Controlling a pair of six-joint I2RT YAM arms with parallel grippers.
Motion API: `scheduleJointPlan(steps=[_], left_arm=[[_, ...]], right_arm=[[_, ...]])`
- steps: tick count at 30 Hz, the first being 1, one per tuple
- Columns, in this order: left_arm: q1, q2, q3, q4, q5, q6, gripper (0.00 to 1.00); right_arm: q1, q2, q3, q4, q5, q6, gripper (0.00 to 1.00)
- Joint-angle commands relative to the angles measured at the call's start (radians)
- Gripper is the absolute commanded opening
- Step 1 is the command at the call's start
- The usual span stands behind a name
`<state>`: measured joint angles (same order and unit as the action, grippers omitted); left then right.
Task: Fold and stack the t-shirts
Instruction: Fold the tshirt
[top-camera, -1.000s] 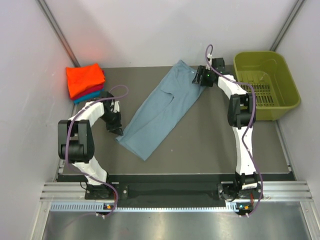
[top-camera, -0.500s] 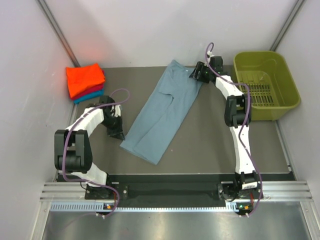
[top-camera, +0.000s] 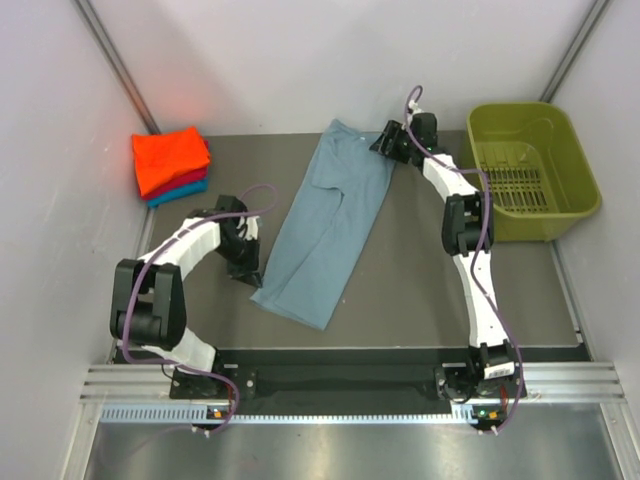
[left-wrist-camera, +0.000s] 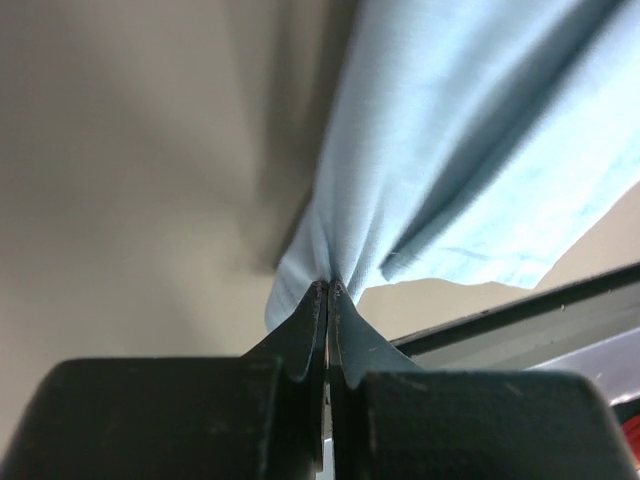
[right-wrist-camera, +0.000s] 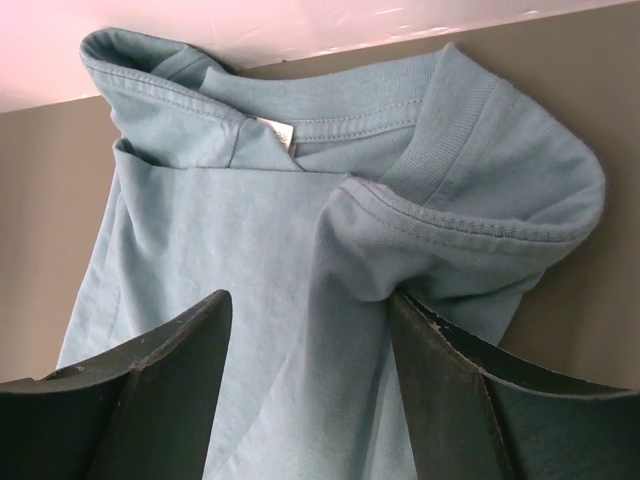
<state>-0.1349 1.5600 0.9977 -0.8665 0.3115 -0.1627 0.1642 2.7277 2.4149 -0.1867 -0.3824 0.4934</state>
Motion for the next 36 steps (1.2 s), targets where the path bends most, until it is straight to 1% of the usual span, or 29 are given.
scheduleJointPlan(steps=[1, 8, 15, 19, 21, 23, 25, 26, 28, 29, 30, 31, 32, 33, 34, 35, 36], left_arm=[[-0.049, -0.035, -0.010, -0.028, 0.034, -0.004, 0.00], [-0.114, -0.028, -0.016, -0.020, 0.050, -0.008, 0.00], [-0.175, -0.028, -0.054, -0.002, 0.100, -0.046, 0.00], [-0.178, -0.028, -0.053, -0.002, 0.100, -0.046, 0.00], [-0.178, -0.032, -0.033, -0.002, 0.083, -0.044, 0.00], [-0.174, -0.031, -0.005, -0.002, 0.052, -0.034, 0.00], [-0.155, -0.018, 0.044, 0.003, 0.026, -0.028, 0.00], [-0.135, -0.012, 0.057, 0.006, 0.024, -0.028, 0.00], [-0.115, 0.011, 0.085, 0.021, 0.035, -0.032, 0.00], [-0.103, 0.017, 0.090, 0.026, 0.041, -0.035, 0.00], [-0.100, 0.024, 0.099, 0.030, 0.046, -0.035, 0.04], [-0.098, 0.028, 0.104, 0.029, 0.043, -0.034, 0.12], [-0.098, 0.028, 0.110, 0.027, 0.037, -0.032, 0.30], [-0.097, 0.025, 0.125, 0.024, 0.035, -0.029, 0.34], [-0.097, 0.022, 0.133, 0.014, 0.025, -0.032, 0.37], [-0.097, 0.015, 0.139, 0.008, 0.018, -0.035, 0.40], [-0.097, 0.002, 0.148, 0.003, 0.015, -0.037, 0.45]], right_arm=[[0.032, 0.035, 0.056, 0.046, -0.004, 0.024, 0.65], [0.049, 0.053, 0.070, 0.073, -0.001, 0.043, 0.64], [0.074, 0.061, 0.087, 0.107, -0.013, 0.074, 0.64], [0.083, 0.064, 0.089, 0.110, -0.010, 0.071, 0.64], [0.075, 0.041, 0.067, 0.073, -0.003, 0.039, 0.64], [0.051, -0.030, 0.035, 0.026, -0.003, 0.016, 0.65], [0.031, -0.104, -0.055, 0.000, -0.019, -0.036, 0.65], [0.003, -0.187, -0.089, -0.022, -0.029, -0.053, 0.65], [-0.023, -0.273, -0.196, -0.058, -0.038, -0.088, 0.66], [-0.047, -0.368, -0.247, -0.091, -0.044, -0.093, 0.68], [-0.058, -0.423, -0.375, -0.097, -0.050, -0.104, 0.69], [-0.067, -0.530, -0.442, -0.114, -0.065, -0.113, 0.70], [-0.077, -0.580, -0.509, -0.128, -0.076, -0.124, 0.70], [-0.077, -0.629, -0.633, -0.146, -0.090, -0.142, 0.70], [-0.077, -0.713, -0.692, -0.183, -0.130, -0.147, 0.71], [-0.074, -0.749, -0.751, -0.201, -0.154, -0.144, 0.71], [-0.072, -0.782, -0.866, -0.210, -0.220, -0.113, 0.71]])
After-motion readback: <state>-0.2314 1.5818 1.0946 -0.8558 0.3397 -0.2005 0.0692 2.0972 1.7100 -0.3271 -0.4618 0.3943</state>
